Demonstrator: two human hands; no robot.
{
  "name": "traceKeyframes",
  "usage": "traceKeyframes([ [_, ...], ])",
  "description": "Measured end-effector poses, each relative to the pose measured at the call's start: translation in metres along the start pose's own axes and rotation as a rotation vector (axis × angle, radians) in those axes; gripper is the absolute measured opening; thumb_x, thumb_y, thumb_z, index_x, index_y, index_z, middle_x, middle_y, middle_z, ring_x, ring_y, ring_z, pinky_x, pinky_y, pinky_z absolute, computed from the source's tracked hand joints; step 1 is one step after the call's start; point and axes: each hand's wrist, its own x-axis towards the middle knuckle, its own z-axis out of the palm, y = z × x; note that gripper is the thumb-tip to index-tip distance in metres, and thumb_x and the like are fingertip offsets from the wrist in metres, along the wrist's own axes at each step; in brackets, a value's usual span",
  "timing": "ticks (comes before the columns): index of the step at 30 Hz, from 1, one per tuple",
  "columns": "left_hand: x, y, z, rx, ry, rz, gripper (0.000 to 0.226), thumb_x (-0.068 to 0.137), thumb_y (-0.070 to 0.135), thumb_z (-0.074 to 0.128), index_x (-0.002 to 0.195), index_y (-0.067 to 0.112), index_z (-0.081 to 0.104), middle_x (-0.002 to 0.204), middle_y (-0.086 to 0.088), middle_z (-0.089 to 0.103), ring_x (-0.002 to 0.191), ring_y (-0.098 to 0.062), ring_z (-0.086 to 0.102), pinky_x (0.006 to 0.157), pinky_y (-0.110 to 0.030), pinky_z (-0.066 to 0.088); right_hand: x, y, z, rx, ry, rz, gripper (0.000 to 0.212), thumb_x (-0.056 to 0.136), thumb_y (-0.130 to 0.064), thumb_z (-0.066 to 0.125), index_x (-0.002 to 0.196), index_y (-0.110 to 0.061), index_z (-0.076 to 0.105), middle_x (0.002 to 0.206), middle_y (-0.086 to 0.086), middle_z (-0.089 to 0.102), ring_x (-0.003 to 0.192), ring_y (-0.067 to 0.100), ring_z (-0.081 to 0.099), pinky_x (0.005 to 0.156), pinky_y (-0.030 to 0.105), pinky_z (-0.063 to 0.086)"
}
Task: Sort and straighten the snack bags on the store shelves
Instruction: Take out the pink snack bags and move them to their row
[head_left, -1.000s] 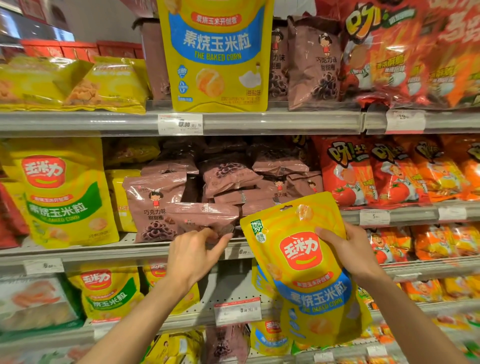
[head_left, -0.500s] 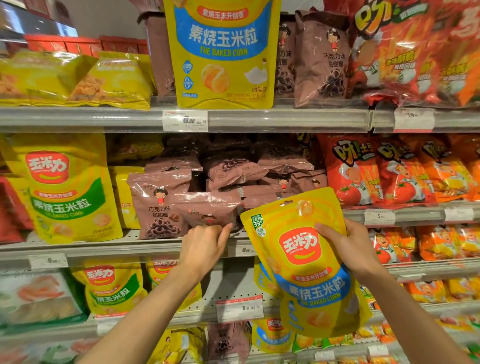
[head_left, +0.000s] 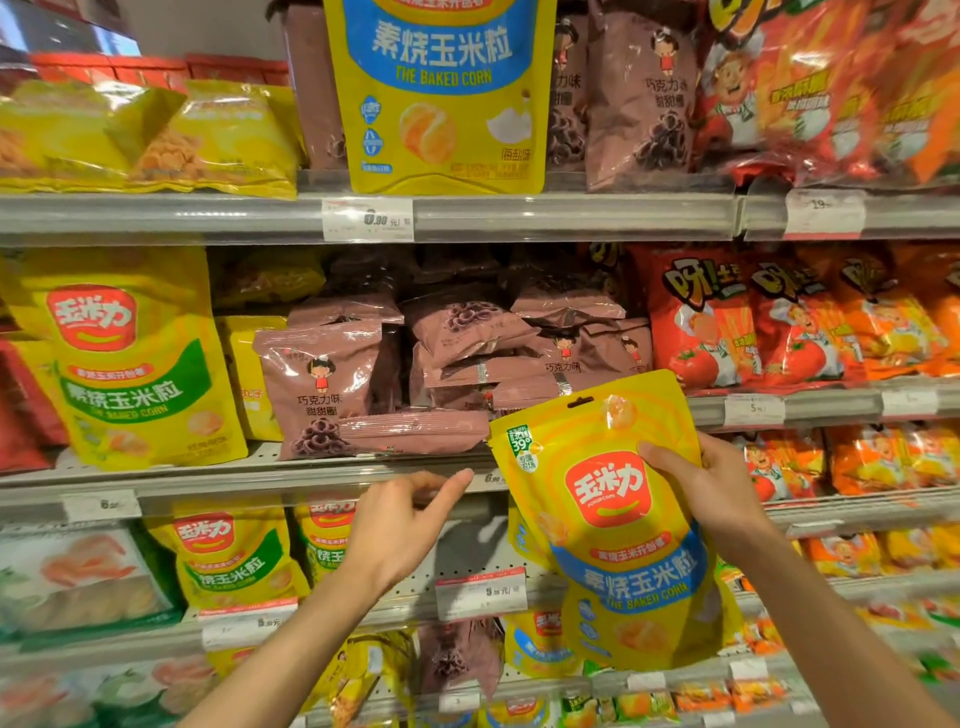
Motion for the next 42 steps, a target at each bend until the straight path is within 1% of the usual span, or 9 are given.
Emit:
traceKeyframes([
  [2, -0.005, -0.002, 0.001, -0.104, -0.027, -0.034, 0.063, 0.085, 0.078, 0.047, 0.102, 0.027, 0.079, 0.097, 0.013, 0.078, 0.091, -0.002, 0.069, 0.077, -0.012, 0.046, -0.004, 0.001, -0.001, -0.004, 0.003, -0.003, 0.012, 0.091, -0.018, 0.074, 0.102, -0.019, 0.076, 0.095, 0.003, 0.081, 0.086, 0.026, 0.078, 0.081, 0.045, 0.060],
  [7, -0.005, 0.000, 0.001, -0.377, 0.005, -0.134, 0.064, 0.076, 0.087, 0.048, 0.093, 0.030, 0.073, 0.090, 0.020, 0.077, 0.093, -0.007, 0.072, 0.089, -0.047, 0.059, -0.013, 0.003, -0.006, 0.019, 0.047, -0.022, 0.007, 0.092, -0.016, 0.073, 0.098, -0.017, 0.074, 0.083, -0.003, 0.081, 0.075, 0.020, 0.078, 0.064, 0.033, 0.059],
  [12, -0.012, 0.000, 0.008, -0.456, -0.025, -0.144, 0.055, 0.080, 0.079, 0.054, 0.102, 0.031, 0.069, 0.096, 0.010, 0.077, 0.096, -0.011, 0.072, 0.089, -0.046, 0.059, -0.029, 0.008, -0.015, 0.035, 0.047, -0.034, 0.008, 0.094, -0.014, 0.069, 0.101, -0.015, 0.074, 0.088, 0.003, 0.081, 0.074, 0.021, 0.078, 0.057, 0.028, 0.061],
  [17, -0.046, -0.010, 0.043, -0.470, -0.269, -0.141, 0.049, 0.083, 0.073, 0.059, 0.115, 0.036, 0.063, 0.103, 0.007, 0.077, 0.099, -0.015, 0.073, 0.091, -0.043, 0.058, -0.054, 0.028, -0.017, 0.080, 0.066, 0.002, 0.010, 0.095, -0.013, 0.067, 0.102, -0.017, 0.074, 0.089, 0.001, 0.081, 0.077, 0.022, 0.078, 0.060, 0.029, 0.062],
  [22, -0.091, -0.019, 0.082, -0.712, -0.504, -0.231, 0.040, 0.091, 0.023, 0.079, 0.124, 0.025, 0.057, 0.087, -0.006, 0.063, 0.079, -0.032, 0.064, 0.065, -0.041, 0.054, -0.078, 0.064, -0.002, 0.085, 0.131, 0.083, 0.006, 0.090, -0.015, 0.072, 0.095, -0.018, 0.076, 0.088, 0.001, 0.081, 0.079, 0.023, 0.078, 0.075, 0.041, 0.060],
  [25, -0.109, -0.026, 0.091, -0.736, -0.535, -0.270, 0.050, 0.082, 0.012, 0.084, 0.123, 0.020, 0.056, 0.100, 0.004, 0.079, 0.094, -0.021, 0.076, 0.078, -0.034, 0.061, -0.092, 0.087, 0.016, 0.151, 0.117, 0.170, 0.007, 0.092, -0.011, 0.070, 0.094, -0.016, 0.074, 0.086, 0.001, 0.081, 0.076, 0.023, 0.078, 0.074, 0.040, 0.059],
  [30, -0.132, -0.061, 0.091, -0.708, -0.447, -0.383, 0.076, 0.065, 0.020, 0.096, 0.126, 0.017, 0.051, 0.118, -0.002, 0.076, 0.106, -0.016, 0.075, 0.082, -0.030, 0.062, -0.113, 0.123, 0.052, 0.226, 0.085, 0.285, 0.018, 0.090, -0.012, 0.071, 0.108, -0.012, 0.074, 0.102, 0.009, 0.080, 0.093, 0.034, 0.077, 0.082, 0.046, 0.060],
  [35, -0.154, -0.098, 0.086, -0.705, -0.339, -0.462, 0.061, 0.077, -0.003, 0.085, 0.125, 0.012, 0.051, 0.104, 0.009, 0.074, 0.084, 0.008, 0.073, 0.069, -0.011, 0.055, -0.122, 0.162, 0.094, 0.244, 0.020, 0.376, 0.035, 0.089, -0.016, 0.074, 0.123, -0.009, 0.070, 0.113, 0.011, 0.078, 0.102, 0.033, 0.075, 0.089, 0.049, 0.059],
  [42, -0.135, -0.152, 0.094, -0.702, -0.231, -0.577, 0.060, 0.074, 0.014, 0.090, 0.123, 0.009, 0.055, 0.113, -0.005, 0.078, 0.105, -0.023, 0.076, 0.093, -0.048, 0.061, -0.106, 0.198, 0.116, 0.068, -0.162, 0.419, 0.032, 0.087, -0.031, 0.075, 0.115, -0.017, 0.070, 0.108, 0.000, 0.079, 0.105, 0.022, 0.074, 0.088, 0.044, 0.059],
])
